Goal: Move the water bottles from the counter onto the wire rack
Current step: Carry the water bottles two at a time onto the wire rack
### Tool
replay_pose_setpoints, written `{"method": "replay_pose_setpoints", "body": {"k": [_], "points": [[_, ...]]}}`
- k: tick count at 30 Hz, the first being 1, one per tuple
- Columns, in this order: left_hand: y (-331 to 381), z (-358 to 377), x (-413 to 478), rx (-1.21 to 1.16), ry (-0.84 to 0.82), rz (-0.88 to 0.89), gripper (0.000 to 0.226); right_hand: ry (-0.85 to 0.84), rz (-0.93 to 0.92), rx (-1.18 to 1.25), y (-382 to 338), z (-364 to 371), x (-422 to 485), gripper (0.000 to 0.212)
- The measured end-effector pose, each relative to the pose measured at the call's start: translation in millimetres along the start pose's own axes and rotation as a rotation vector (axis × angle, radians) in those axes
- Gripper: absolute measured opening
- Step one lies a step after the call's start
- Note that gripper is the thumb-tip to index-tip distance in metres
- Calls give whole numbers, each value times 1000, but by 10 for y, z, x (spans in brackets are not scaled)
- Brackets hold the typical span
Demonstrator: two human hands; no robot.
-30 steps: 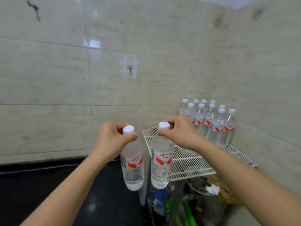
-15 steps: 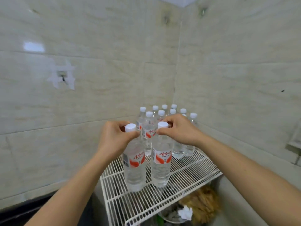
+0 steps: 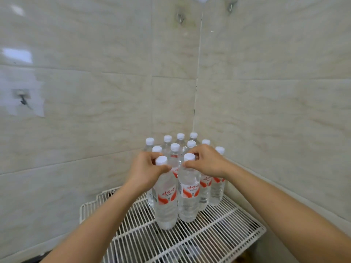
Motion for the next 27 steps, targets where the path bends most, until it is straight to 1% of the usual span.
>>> {"method": "replay_pose_setpoints", "body": {"k": [3, 8, 10, 12, 15, 20, 22, 24, 27], "points": [[-54, 107, 116, 13, 11, -15, 23, -5, -2, -33, 80, 22, 145, 36], [-134, 205, 256, 66, 56, -26, 17, -39, -2, -106, 173, 110, 277, 39], [-158, 250, 282, 82, 52, -24, 16, -60, -10, -112, 184, 152, 283, 35], [-192, 287, 289, 85, 35, -25, 17, -71, -11, -104, 208, 185, 294, 37], [-214, 294, 298, 103, 36, -8, 20, -63, -11, -92, 244, 189, 324, 41], [-133, 330, 265, 139, 52, 57, 15, -70, -16, -135, 261, 216, 341, 34], [-117, 335, 229, 165, 80, 92, 13, -52, -29, -150, 247, 234, 315, 31], [-111, 323, 161, 214, 142, 134, 14, -34, -42, -174, 238, 251, 276, 27], [-81, 319, -10, 211, 239, 164, 29, 11, -43, -172, 248, 240, 203, 21]]}}
Point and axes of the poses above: each hand's wrist, its own x-axis towards the middle knuckle, its own z-axis out of the palm, y = z × x, the point moved 10 cm from there along x, towards the middle knuckle, and after that the axes turned 5 degrees about y, right-handed, at the moved point
